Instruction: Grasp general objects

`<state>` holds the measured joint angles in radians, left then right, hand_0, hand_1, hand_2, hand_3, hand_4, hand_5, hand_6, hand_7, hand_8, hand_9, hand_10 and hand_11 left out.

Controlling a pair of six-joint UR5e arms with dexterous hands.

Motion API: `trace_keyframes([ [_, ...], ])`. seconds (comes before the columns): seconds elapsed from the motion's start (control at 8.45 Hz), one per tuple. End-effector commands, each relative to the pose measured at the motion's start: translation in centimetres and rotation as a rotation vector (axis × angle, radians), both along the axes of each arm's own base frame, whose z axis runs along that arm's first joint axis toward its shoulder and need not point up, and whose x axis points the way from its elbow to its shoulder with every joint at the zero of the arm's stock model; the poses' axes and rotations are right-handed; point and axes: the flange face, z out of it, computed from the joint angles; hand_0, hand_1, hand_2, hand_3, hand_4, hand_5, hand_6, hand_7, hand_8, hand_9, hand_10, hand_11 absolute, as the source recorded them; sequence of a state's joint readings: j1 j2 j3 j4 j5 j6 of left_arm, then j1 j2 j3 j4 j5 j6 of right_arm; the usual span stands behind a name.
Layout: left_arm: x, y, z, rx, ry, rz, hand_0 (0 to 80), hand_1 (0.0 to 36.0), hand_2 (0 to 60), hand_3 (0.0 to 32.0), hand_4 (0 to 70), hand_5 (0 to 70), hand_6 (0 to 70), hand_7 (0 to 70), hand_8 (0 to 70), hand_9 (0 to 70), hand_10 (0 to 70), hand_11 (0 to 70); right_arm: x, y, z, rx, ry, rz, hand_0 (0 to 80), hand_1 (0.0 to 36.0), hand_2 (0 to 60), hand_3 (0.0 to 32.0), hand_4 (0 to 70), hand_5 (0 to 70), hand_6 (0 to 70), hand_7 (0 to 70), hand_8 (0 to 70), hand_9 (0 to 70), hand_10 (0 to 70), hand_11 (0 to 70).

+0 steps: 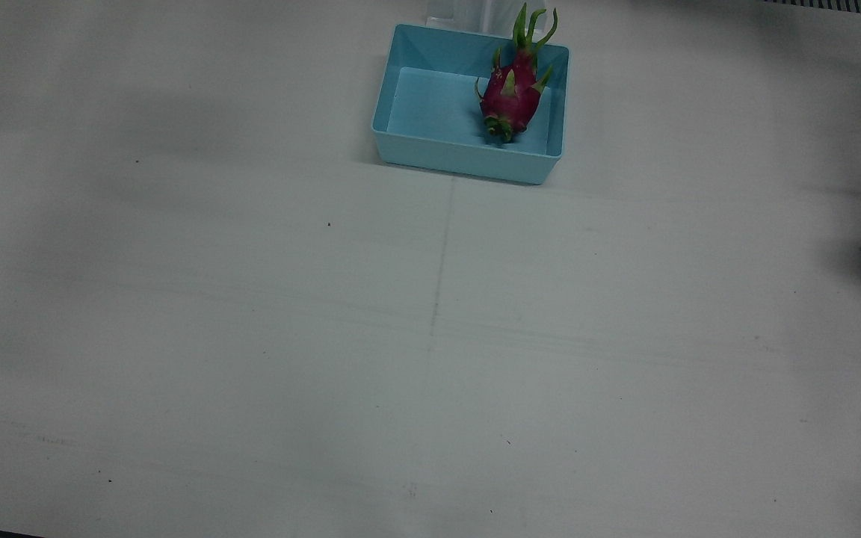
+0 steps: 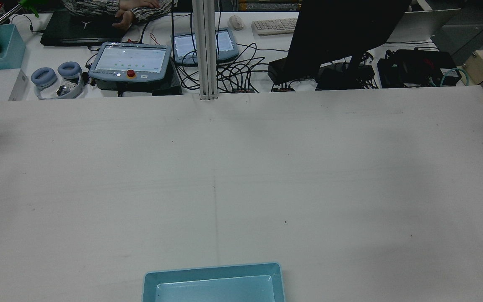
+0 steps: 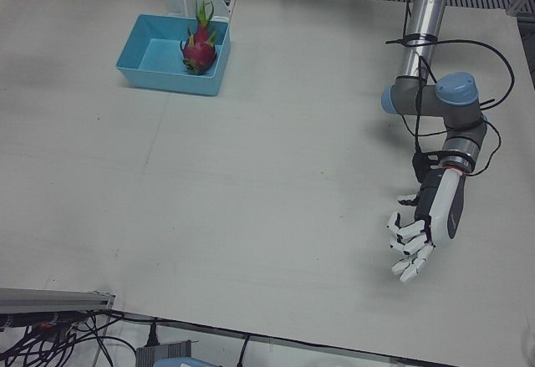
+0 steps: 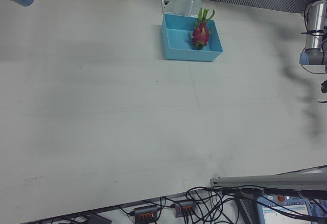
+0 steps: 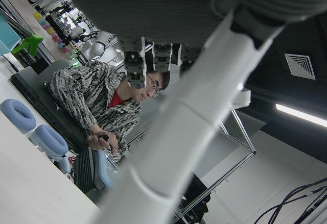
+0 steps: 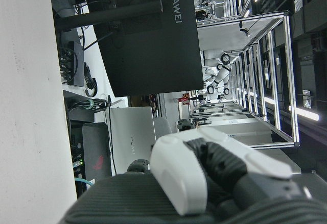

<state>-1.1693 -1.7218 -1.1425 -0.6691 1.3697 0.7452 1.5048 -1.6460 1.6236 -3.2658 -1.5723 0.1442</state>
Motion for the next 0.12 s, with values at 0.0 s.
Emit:
trace_keyframes([
  [0.0,-0.57,0.59,0.58,-0.003,-0.019,-0.026,12.5,0.0,0.0,0.0,41.6,70.0,25.0,70.0,4.0,13.4,0.0,0.0,0.0,-0.01,-0.04,0.001,0.0,0.0,0.0,0.0,0.0,0.0,0.0,0.0,0.0,0.0,0.0,0.0,0.0,0.0],
])
